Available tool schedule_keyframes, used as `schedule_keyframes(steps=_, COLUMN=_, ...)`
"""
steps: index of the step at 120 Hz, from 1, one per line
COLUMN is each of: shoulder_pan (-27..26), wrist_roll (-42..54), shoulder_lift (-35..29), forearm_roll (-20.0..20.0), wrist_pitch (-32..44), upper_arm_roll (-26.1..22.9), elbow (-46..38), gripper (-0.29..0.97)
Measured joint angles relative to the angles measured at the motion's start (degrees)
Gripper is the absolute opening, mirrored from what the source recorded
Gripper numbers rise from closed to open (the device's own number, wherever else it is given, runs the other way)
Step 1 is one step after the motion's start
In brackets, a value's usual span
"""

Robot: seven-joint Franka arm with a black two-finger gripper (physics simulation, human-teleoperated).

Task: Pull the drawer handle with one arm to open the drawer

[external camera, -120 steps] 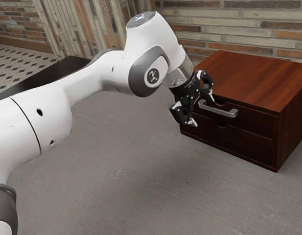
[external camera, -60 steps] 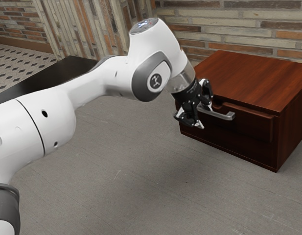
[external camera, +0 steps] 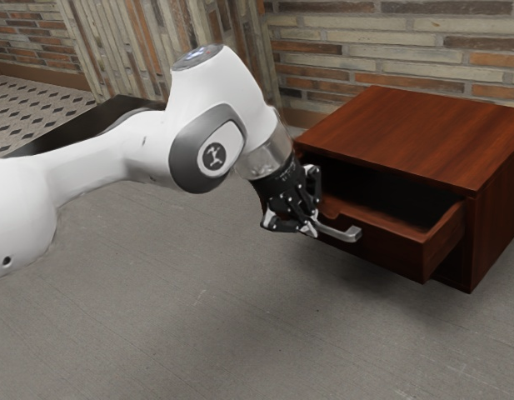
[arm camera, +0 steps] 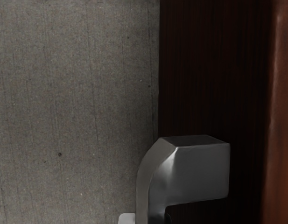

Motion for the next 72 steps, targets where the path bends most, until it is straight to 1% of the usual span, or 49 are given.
schedule_keyframes(steps=30, shoulder_pan=0.7, wrist_roll=-0.1, shoulder_lift=-9.2, forearm_roll=0.0, wrist_pitch=0.7, upper_arm_roll=-0.6, elbow=-11.0, gripper=-0.1)
schedule_keyframes(steps=40, shoulder_pan=-0.2, wrist_roll=-0.2, shoulder_lift=-12.1, forearm_roll=0.0, wrist_pitch=0.7, upper_arm_roll=0.3, elbow=-14.3, gripper=-0.11)
schedule_keyframes(steps=50, shoulder_pan=0.0, wrist_roll=-0.3, shoulder_lift=-14.3, forearm_roll=0.0, wrist_pitch=0.8, upper_arm_roll=0.5, elbow=-16.6, gripper=-0.1)
schedule_keyframes(steps=61, shoulder_pan=0.7, wrist_roll=-0.3, shoulder_lift=-15.4, forearm_roll=0.1, wrist_pitch=0.8, upper_arm_roll=0.4, elbow=-17.6, gripper=-0.1)
schedule_keyframes(steps=72, shoulder_pan=0.7, wrist_roll=-0.3, shoulder_lift=-15.8, forearm_roll=0.3, wrist_pitch=1.0, upper_arm_roll=0.3, elbow=-17.7, gripper=0.09)
